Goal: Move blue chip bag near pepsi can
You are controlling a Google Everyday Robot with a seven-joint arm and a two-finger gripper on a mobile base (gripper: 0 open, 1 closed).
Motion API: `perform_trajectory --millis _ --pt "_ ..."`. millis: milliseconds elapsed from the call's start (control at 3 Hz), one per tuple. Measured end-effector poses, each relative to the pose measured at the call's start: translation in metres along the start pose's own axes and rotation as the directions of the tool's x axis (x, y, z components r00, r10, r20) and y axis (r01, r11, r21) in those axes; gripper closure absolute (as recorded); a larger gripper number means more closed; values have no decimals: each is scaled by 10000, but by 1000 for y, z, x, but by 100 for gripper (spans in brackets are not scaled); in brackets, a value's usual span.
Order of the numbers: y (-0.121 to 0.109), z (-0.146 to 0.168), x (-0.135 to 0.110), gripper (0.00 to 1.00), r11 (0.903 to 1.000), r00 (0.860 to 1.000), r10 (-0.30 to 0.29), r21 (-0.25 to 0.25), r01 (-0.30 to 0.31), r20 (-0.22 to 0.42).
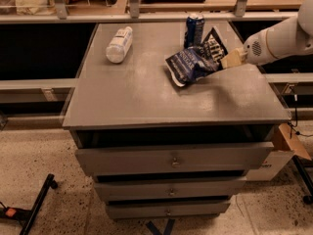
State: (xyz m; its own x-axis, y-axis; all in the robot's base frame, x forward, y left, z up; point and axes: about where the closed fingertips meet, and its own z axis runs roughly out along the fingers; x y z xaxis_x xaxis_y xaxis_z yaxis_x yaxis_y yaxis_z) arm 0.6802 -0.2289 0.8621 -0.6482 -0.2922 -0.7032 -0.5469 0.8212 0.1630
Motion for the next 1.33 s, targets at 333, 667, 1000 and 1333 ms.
perform_trajectory --millis 333,667,1000,1333 --pt "-7 9 -2 100 9993 9991 362 -12 -362 241" --pt "-8 13 -4 100 9989 9984 448 80 -451 347" --pt "-9 16 -6 100 9986 9979 473 217 -483 444" --pt "-10 19 -7 100 9976 9970 566 359 -585 536"
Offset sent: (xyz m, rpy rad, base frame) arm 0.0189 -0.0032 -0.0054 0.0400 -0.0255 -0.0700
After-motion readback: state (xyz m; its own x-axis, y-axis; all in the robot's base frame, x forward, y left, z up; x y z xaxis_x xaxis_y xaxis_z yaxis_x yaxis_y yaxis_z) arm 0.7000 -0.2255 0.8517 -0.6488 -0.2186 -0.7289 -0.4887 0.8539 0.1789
